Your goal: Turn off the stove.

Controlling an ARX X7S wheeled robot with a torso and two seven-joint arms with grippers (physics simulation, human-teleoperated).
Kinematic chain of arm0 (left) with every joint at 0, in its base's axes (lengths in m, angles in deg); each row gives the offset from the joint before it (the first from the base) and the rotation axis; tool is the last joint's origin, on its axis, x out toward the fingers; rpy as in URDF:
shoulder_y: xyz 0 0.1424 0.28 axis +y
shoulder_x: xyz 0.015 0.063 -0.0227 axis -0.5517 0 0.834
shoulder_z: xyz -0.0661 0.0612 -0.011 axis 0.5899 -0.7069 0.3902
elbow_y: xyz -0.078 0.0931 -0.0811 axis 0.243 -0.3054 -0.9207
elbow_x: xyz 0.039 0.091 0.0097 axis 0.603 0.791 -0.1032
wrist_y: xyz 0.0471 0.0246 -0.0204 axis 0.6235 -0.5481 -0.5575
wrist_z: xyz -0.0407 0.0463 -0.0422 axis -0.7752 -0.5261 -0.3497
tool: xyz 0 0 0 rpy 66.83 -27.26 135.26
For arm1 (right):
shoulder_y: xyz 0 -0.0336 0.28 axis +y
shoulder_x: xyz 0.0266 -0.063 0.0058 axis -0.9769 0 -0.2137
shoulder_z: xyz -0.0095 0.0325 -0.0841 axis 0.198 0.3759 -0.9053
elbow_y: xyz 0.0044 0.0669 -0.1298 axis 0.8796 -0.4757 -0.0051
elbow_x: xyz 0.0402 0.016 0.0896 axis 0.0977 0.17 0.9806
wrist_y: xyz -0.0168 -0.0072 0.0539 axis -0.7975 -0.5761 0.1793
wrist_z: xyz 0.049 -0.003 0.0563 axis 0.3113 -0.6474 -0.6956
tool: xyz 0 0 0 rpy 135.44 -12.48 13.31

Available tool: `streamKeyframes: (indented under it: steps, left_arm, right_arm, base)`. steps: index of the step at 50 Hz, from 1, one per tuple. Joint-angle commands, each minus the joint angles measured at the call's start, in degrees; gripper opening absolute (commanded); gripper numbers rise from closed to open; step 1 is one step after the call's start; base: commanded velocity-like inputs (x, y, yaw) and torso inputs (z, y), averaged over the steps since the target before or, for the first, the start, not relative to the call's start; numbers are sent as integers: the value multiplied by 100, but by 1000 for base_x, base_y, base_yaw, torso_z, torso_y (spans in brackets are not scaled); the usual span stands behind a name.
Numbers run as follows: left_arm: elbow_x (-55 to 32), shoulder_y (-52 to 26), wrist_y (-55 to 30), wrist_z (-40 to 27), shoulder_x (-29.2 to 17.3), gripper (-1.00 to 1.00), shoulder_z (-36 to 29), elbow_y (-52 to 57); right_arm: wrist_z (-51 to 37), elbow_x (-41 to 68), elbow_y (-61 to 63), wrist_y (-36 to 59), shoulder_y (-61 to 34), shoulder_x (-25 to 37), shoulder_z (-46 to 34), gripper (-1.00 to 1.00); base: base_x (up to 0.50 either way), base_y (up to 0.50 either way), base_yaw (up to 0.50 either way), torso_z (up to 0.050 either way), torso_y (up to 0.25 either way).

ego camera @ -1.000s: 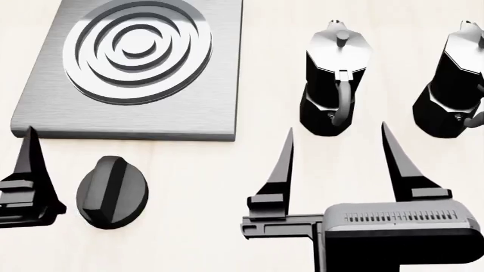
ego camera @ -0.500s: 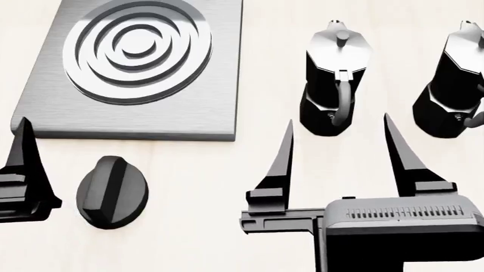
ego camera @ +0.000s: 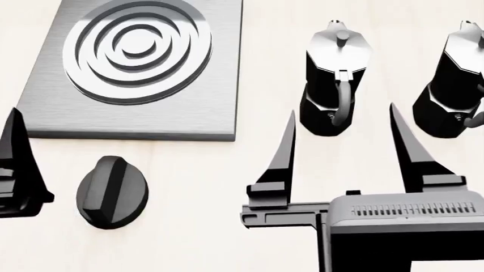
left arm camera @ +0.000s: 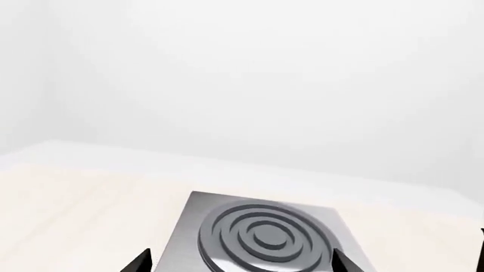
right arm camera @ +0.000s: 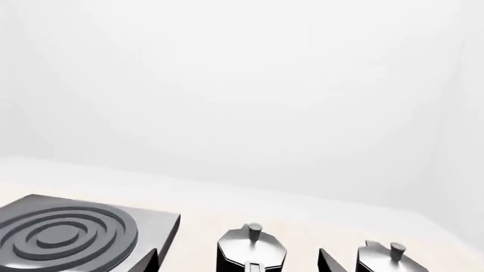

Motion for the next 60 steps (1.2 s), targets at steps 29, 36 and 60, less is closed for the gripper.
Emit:
streamKeyframes:
  steps: [29,36,60]
  left_arm:
    - [-300,-90,-54,-156,-151,100,195,370]
    - [-359,-143,-67,-180,-169,100,226,403]
    - [-443,-272,-84,-244,-213,100,259,500]
  right_arm:
    - [-82,73,362,273,-185,89,-5,100]
    - [-92,100,416,356,-260,93,-10,100]
    - [-118,162,579,529,-410,151,-7,100]
  base:
    - [0,0,0,0,0]
    - [0,0,0,0,0]
    - [0,0,0,0,0]
